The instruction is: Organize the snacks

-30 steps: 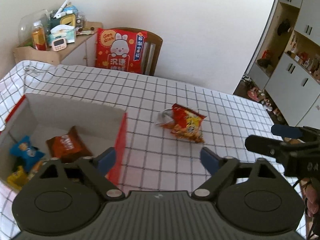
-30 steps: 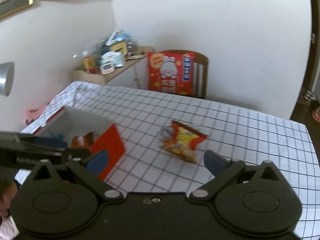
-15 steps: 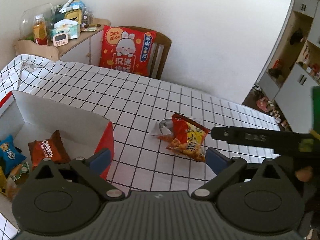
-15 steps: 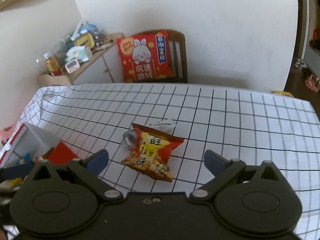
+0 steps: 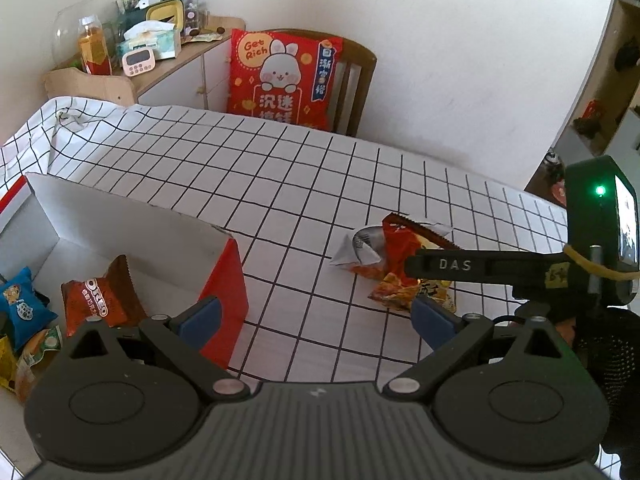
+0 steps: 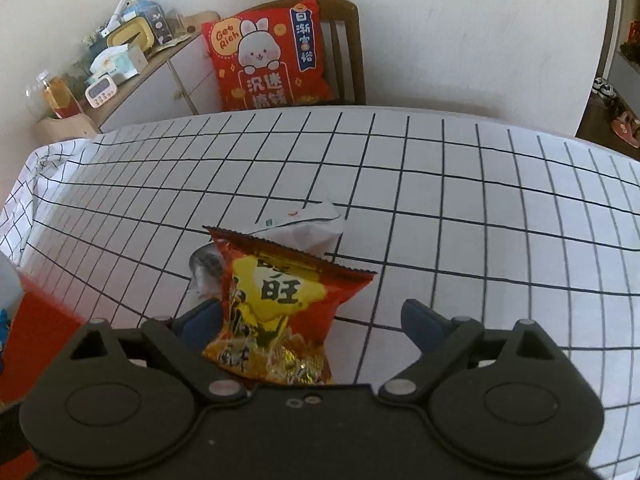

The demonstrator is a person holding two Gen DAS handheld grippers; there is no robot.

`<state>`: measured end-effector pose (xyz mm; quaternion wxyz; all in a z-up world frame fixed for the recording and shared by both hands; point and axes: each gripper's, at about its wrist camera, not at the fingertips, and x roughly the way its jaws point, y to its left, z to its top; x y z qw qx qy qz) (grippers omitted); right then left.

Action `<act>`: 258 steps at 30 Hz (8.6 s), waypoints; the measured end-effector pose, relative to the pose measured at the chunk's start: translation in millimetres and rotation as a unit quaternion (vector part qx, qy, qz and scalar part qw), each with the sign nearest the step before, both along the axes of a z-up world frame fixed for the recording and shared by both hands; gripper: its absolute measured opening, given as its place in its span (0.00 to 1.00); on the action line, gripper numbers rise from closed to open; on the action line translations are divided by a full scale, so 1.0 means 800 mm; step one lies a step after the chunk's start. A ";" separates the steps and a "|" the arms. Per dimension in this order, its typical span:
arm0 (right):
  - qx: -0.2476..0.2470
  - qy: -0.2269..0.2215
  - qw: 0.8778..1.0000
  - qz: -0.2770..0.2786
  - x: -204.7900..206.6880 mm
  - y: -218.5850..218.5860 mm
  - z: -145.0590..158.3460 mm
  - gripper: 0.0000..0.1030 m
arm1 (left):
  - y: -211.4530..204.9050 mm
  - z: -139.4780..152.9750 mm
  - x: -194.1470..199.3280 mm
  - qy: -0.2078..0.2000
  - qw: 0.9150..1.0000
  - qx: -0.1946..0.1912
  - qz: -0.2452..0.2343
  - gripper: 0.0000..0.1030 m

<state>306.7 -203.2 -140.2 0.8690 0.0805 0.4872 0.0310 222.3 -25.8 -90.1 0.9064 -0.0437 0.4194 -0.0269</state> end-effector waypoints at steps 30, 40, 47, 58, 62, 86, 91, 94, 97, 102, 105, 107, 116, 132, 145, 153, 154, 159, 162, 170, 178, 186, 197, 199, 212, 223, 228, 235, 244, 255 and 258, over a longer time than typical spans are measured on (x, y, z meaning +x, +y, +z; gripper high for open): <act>0.058 -0.016 0.997 -0.048 -0.041 -0.083 0.024 0.51 | -0.048 -0.018 0.105 0.082 0.996 -0.034 -0.005 0.98; 0.067 -0.031 0.996 -0.055 -0.078 -0.136 0.043 0.52 | -0.097 0.002 0.158 0.098 0.981 0.036 -0.162 0.98; 0.077 -0.030 0.995 -0.052 -0.087 -0.142 0.043 0.52 | -0.116 -0.032 0.207 0.128 0.959 0.101 -0.232 0.98; 0.085 -0.016 0.994 -0.059 -0.095 -0.145 0.029 0.52 | -0.114 -0.087 0.242 0.166 0.960 0.072 -0.212 0.86; 0.086 -0.013 0.994 -0.062 -0.097 -0.143 0.026 0.52 | -0.118 -0.101 0.242 0.174 0.960 0.086 -0.203 0.66; 0.086 -0.015 0.993 -0.078 -0.124 -0.137 0.039 0.52 | -0.108 -0.061 0.179 0.150 0.978 0.045 -0.135 0.24; 0.084 -0.019 0.994 -0.070 -0.137 -0.128 0.055 0.52 | -0.103 -0.033 0.149 0.151 0.980 0.033 -0.122 0.24; 0.082 -0.021 0.994 -0.065 -0.145 -0.121 0.067 0.52 | -0.097 -0.016 0.132 0.151 0.981 0.025 -0.117 0.24; 0.081 -0.025 0.995 -0.056 -0.155 -0.113 0.080 0.52 | -0.092 0.003 0.108 0.141 0.983 0.018 -0.117 0.24; 0.084 -0.039 0.995 -0.044 -0.175 -0.102 0.105 0.51 | -0.076 0.033 0.067 0.129 0.986 0.006 -0.105 0.24; 0.086 -0.046 0.995 -0.035 -0.187 -0.094 0.118 0.51 | -0.065 0.050 0.043 0.125 0.988 0.000 -0.095 0.24; 0.086 -0.049 0.995 -0.028 -0.195 -0.087 0.127 0.51 | -0.057 0.061 0.026 0.120 0.988 -0.001 -0.093 0.24; 0.089 -0.057 0.994 0.008 -0.221 -0.043 0.155 0.51 | -0.012 0.090 -0.039 0.111 0.991 -0.005 -0.071 0.24; 0.094 -0.049 0.990 0.090 -0.228 0.086 0.183 0.51 | 0.125 0.126 -0.116 0.107 0.994 -0.025 -0.007 0.24; 0.085 -0.037 0.985 0.144 -0.208 0.199 0.176 0.51 | 0.272 0.133 -0.135 0.109 0.990 -0.038 0.079 0.24; 0.050 -0.035 0.985 0.159 -0.182 0.263 0.161 0.51 | 0.326 0.115 -0.094 0.113 0.988 -0.008 0.104 0.24; 0.045 -0.036 0.985 0.162 -0.177 0.270 0.158 0.51 | 0.330 0.111 -0.085 0.114 0.988 -0.003 0.107 0.24; 0.015 -0.035 0.987 0.156 -0.147 0.298 0.137 0.51 | 0.338 0.093 -0.051 0.121 0.987 0.016 0.107 0.24; 0.011 -0.018 0.988 0.152 -0.127 0.309 0.120 0.51 | 0.336 0.080 -0.031 0.123 0.988 0.018 0.095 0.24; -0.029 -0.003 0.982 0.186 -0.101 0.348 0.082 0.51 | 0.312 0.045 0.006 0.135 0.988 0.031 0.069 0.24; -0.054 0.016 0.977 0.205 -0.093 0.362 0.057 0.51 | 0.297 0.002 0.026 0.174 0.983 0.040 0.054 0.24; -0.057 0.030 0.977 0.204 -0.085 0.361 0.046 0.53 | 0.291 -0.019 0.034 0.201 0.978 0.040 0.043 0.24; -0.053 0.027 0.977 0.205 -0.084 0.362 0.047 0.66 | 0.292 -0.040 0.043 0.236 0.970 0.030 0.041 0.25; -0.050 0.023 0.977 0.205 -0.087 0.361 0.051 0.70 | 0.293 -0.041 0.042 0.238 0.970 0.025 0.042 0.25; -0.032 -0.010 0.978 0.208 -0.117 0.347 0.096 0.81 | 0.314 -0.011 0.004 0.209 0.976 -0.023 0.049 0.58; -0.001 -0.059 0.977 0.205 -0.162 0.317 0.137 0.91 | 0.308 0.042 -0.057 0.137 0.990 -0.017 0.034 0.58; 0.014 -0.091 0.977 0.195 -0.183 0.300 0.158 0.93 | 0.301 0.066 -0.086 0.097 0.995 -0.001 0.027 0.61; 0.017 -0.138 0.975 0.174 -0.217 0.278 0.181 1.00 | 0.292 0.095 -0.128 0.034 0.999 0.012 0.025 0.73; 0.051 -0.180 0.969 0.162 -0.252 0.263 0.196 1.00 | 0.288 0.117 -0.174 -0.021 0.999 -0.015 0.025 0.90; 0.057 -0.213 0.969 0.112 -0.286 0.257 0.199 1.00 | 0.275 0.125 -0.221 -0.063 0.998 -0.015 0.022 1.00; 0.059 -0.215 0.971 0.091 -0.294 0.255 0.200 1.00 | 0.271 0.127 -0.231 -0.070 0.997 -0.011 0.022 1.00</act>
